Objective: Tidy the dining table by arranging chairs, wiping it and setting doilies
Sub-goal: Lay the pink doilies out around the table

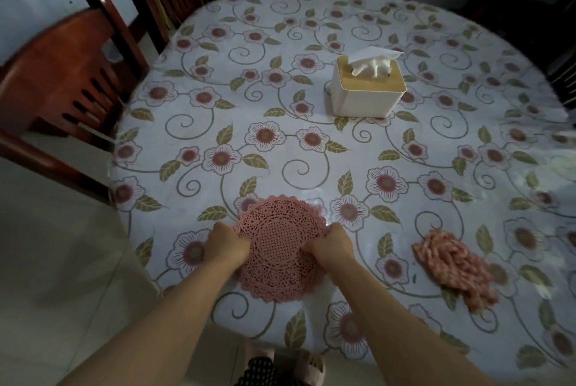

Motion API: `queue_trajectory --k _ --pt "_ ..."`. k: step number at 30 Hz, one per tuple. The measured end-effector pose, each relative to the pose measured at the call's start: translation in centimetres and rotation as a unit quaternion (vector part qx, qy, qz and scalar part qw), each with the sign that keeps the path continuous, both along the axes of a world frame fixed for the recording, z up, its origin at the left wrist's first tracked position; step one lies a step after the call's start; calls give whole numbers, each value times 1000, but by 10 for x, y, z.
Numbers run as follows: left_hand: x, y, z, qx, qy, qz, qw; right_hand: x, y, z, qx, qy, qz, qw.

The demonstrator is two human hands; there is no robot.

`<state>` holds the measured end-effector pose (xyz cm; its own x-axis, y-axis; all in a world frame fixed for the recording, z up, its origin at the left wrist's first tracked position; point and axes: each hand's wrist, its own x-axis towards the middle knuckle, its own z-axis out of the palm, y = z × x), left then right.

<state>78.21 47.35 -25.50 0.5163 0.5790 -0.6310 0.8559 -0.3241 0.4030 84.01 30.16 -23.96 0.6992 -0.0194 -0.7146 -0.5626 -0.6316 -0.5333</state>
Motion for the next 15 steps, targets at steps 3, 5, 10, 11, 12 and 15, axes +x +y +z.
queue_trajectory --k 3,5,10,11,12,15 --pt "1 -3 -1 -36 -10 21 999 2 -9 2 26 -25 19 999" --pt "4 -3 0 -49 -7 32 998 4 -14 11 45 -44 43 997" --pt "31 -15 39 -84 -61 33 994 29 -33 51 101 -119 43 987" --pt "38 -19 45 -86 -68 30 994 34 -37 61 116 -127 34 984" --pt "46 -23 55 -87 -75 16 993 41 -42 70 131 -133 23 982" --pt "68 -30 84 -106 -118 -30 987 56 -58 99 182 -143 -9 973"
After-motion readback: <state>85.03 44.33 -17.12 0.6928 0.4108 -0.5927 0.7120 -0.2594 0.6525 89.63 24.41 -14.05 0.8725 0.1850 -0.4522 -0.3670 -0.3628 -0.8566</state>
